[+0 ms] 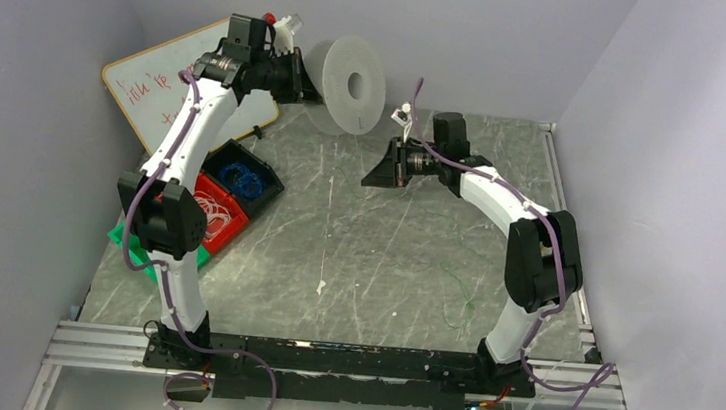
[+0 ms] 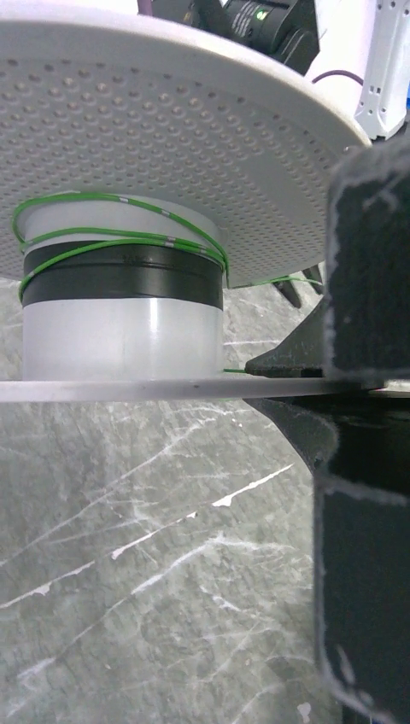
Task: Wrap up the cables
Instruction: Wrap the cable around the cable reel.
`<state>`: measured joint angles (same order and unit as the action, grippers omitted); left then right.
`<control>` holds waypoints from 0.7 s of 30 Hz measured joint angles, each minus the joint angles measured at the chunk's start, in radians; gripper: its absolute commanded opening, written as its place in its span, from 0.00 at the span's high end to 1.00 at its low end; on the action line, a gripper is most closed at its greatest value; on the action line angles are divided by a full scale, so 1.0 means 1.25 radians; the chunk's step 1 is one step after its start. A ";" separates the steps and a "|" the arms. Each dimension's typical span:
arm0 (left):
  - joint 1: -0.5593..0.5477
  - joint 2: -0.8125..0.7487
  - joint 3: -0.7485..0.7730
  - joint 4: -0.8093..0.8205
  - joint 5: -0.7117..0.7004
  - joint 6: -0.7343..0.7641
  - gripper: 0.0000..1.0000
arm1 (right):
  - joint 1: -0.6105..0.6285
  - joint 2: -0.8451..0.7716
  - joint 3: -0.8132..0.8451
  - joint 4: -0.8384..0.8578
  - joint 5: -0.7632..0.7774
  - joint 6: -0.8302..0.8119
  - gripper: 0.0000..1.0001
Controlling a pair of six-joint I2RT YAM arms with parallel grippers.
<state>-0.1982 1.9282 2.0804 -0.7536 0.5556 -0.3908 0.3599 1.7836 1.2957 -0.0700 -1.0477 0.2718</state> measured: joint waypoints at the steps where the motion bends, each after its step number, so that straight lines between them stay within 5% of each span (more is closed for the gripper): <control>1: -0.001 -0.004 0.000 0.002 0.006 0.000 0.98 | -0.004 0.000 0.000 -0.015 0.001 -0.043 0.61; 6: -0.001 -0.024 0.001 0.007 0.026 0.000 0.98 | -0.009 -0.035 -0.029 -0.064 0.016 -0.278 0.44; 13: 0.000 -0.032 0.010 0.007 0.045 0.003 0.98 | 0.005 -0.073 -0.092 -0.063 0.021 -0.538 0.40; 21: 0.000 -0.037 0.010 0.013 0.084 -0.004 0.98 | 0.039 -0.044 -0.116 0.035 0.020 -0.640 0.31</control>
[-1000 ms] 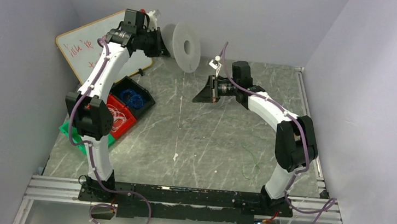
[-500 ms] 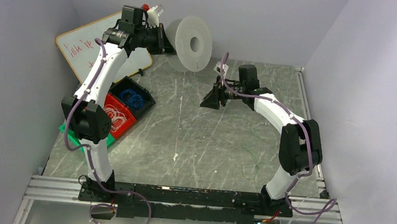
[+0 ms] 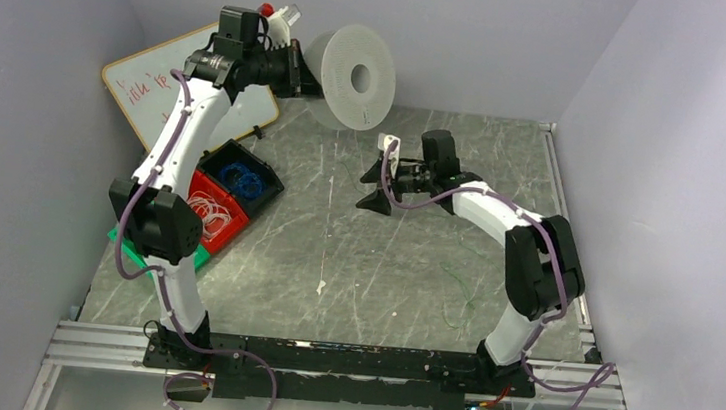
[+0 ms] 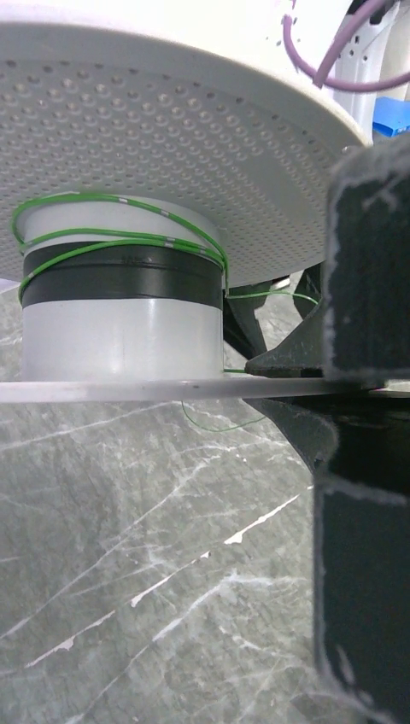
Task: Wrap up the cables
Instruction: Wrap the cable around the cable reel.
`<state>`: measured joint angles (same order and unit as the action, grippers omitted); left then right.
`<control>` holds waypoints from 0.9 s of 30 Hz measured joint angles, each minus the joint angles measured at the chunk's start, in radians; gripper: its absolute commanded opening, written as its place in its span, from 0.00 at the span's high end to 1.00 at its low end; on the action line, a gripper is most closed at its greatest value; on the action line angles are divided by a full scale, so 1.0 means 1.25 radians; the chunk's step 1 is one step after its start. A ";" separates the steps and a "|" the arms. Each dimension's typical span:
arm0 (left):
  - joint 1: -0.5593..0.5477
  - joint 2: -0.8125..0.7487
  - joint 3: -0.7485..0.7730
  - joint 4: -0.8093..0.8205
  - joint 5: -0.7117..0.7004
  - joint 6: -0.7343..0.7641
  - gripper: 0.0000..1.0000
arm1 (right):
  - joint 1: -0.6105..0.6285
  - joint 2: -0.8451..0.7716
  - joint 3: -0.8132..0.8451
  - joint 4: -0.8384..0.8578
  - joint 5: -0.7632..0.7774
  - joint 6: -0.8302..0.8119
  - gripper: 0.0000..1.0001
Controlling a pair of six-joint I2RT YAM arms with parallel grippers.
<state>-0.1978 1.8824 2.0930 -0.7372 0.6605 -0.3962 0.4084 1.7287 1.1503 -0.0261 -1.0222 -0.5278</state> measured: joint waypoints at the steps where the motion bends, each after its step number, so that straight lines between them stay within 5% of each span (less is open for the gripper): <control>1: 0.000 -0.002 0.000 0.001 0.005 -0.003 0.98 | 0.003 0.006 0.000 0.016 0.001 0.000 0.31; 12: 0.000 -0.056 -0.037 0.056 0.078 -0.035 0.98 | 0.051 0.049 -0.025 0.196 0.081 0.088 0.33; 18: 0.000 -0.062 -0.038 0.070 0.095 -0.038 0.98 | 0.051 0.070 -0.020 0.228 0.124 0.127 0.70; 21: 0.000 -0.062 -0.038 0.072 0.105 -0.045 0.98 | 0.051 0.095 -0.015 0.233 0.129 0.162 1.00; 27: 0.008 -0.068 -0.048 0.074 0.109 -0.043 0.98 | 0.013 0.106 -0.017 0.257 0.099 0.281 1.00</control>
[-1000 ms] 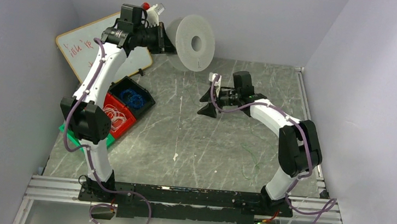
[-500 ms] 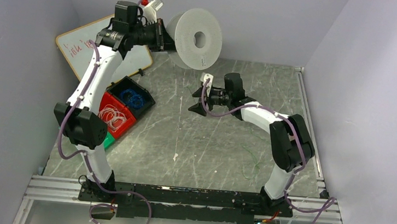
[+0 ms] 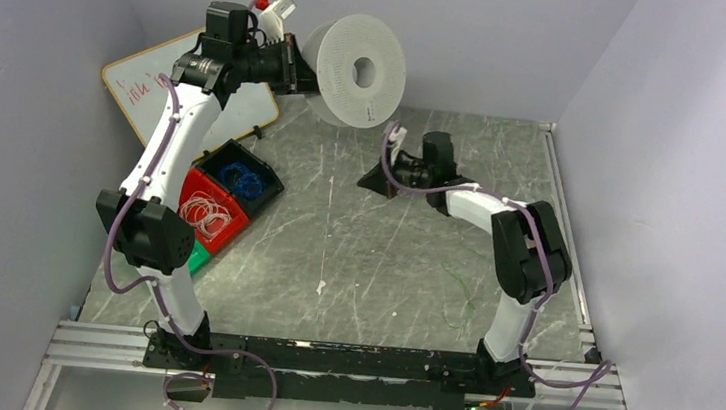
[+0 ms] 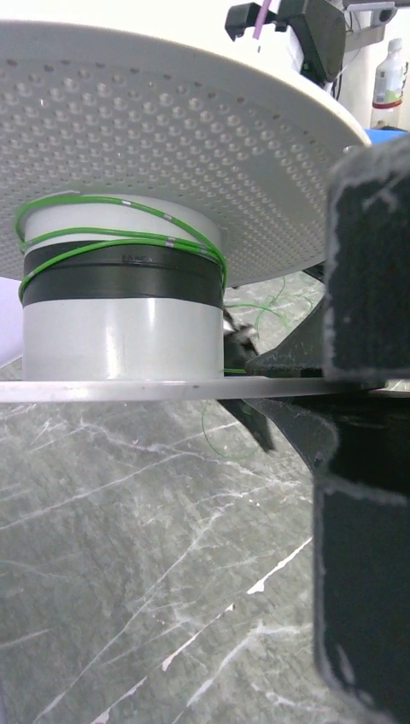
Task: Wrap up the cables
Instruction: Wrap the cable around the cable reel.
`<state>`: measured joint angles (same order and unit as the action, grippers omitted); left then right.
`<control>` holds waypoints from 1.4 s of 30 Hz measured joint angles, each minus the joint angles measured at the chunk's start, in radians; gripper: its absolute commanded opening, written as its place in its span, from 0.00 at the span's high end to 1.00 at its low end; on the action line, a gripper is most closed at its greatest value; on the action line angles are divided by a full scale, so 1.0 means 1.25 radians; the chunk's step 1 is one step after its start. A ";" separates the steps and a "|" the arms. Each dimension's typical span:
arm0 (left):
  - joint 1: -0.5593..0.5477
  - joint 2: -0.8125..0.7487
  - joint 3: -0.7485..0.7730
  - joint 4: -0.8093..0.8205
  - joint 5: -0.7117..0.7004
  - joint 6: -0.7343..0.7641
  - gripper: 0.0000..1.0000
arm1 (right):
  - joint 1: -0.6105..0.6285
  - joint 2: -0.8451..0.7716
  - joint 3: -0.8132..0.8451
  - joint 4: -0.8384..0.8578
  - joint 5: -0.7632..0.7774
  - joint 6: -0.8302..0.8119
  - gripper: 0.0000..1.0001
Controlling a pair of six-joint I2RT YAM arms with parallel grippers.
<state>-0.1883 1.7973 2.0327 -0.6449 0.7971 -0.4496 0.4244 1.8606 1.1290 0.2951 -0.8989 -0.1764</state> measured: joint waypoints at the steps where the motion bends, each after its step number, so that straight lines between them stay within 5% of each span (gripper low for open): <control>1: 0.002 -0.001 0.000 -0.002 0.000 0.003 0.98 | -0.021 -0.003 -0.004 0.016 -0.003 0.038 1.00; 5: 0.015 -0.010 0.000 -0.017 0.000 0.044 0.98 | -0.136 0.002 0.032 -0.006 -0.027 0.186 1.00; 11: 0.024 -0.039 -0.026 -0.051 0.001 0.176 0.98 | -0.254 0.110 0.347 -0.242 -0.030 0.270 1.00; 26: -0.038 -0.061 -0.144 -0.211 -0.132 0.594 0.98 | -0.326 0.107 0.579 -0.594 0.024 0.300 1.00; 35: -0.144 -0.059 -0.196 -0.153 -0.379 0.640 0.98 | -0.323 0.066 0.597 -0.642 -0.047 0.329 1.00; 42: -0.206 -0.012 -0.192 -0.090 -0.535 0.579 0.98 | -0.272 -0.005 0.564 -0.554 -0.146 0.415 1.00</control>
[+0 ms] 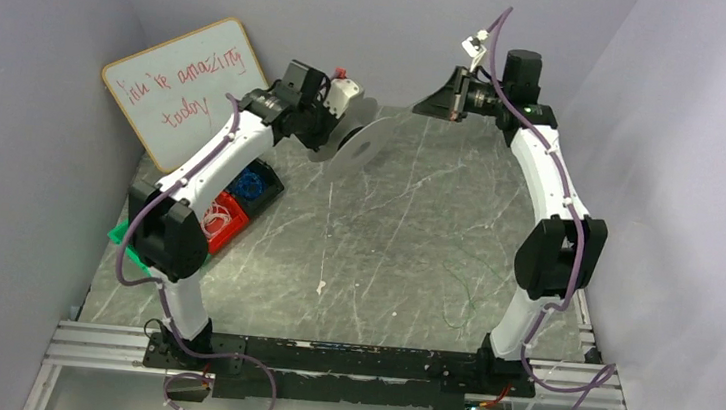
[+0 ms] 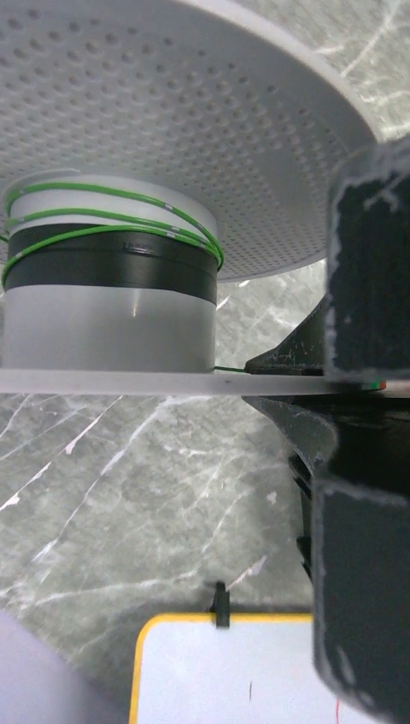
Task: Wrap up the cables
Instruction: Wrap the cable around the cable reel.
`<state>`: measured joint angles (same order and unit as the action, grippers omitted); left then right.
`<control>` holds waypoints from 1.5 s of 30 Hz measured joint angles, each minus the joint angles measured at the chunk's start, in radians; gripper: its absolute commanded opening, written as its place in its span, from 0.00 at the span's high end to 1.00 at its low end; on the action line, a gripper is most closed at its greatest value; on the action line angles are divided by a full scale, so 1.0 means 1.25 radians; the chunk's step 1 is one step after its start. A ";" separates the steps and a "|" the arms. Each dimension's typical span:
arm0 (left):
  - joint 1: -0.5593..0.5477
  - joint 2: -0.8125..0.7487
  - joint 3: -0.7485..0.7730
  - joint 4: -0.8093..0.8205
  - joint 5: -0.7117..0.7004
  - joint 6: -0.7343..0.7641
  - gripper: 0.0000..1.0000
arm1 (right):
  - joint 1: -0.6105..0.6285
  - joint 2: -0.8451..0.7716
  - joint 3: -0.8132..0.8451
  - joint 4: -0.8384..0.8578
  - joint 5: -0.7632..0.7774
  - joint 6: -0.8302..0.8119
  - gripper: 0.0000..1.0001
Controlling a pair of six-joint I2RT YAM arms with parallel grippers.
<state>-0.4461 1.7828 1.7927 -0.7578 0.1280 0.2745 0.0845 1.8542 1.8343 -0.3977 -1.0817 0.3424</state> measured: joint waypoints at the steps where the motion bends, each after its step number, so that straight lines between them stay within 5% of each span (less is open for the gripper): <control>1: -0.007 0.014 0.005 0.002 -0.015 -0.015 0.98 | 0.016 -0.008 -0.011 0.023 -0.015 0.016 1.00; 11: -0.019 0.127 0.066 -0.020 -0.069 -0.205 0.98 | 0.181 -0.016 -0.151 0.187 -0.105 0.113 1.00; 25: -0.016 0.164 0.190 -0.083 -0.048 -0.410 0.98 | 0.277 0.002 -0.274 0.344 -0.127 0.131 1.00; 37: 0.103 0.143 0.235 -0.116 0.220 -0.553 0.98 | 0.281 0.006 -0.317 0.350 -0.087 0.048 1.00; 45: 0.198 0.103 0.160 -0.068 0.453 -0.650 0.98 | 0.269 -0.031 -0.374 0.458 -0.079 0.059 0.98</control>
<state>-0.1982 1.9114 1.9930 -0.8429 0.6945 -0.5377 0.4213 1.8149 1.3666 0.1749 -1.1801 0.4164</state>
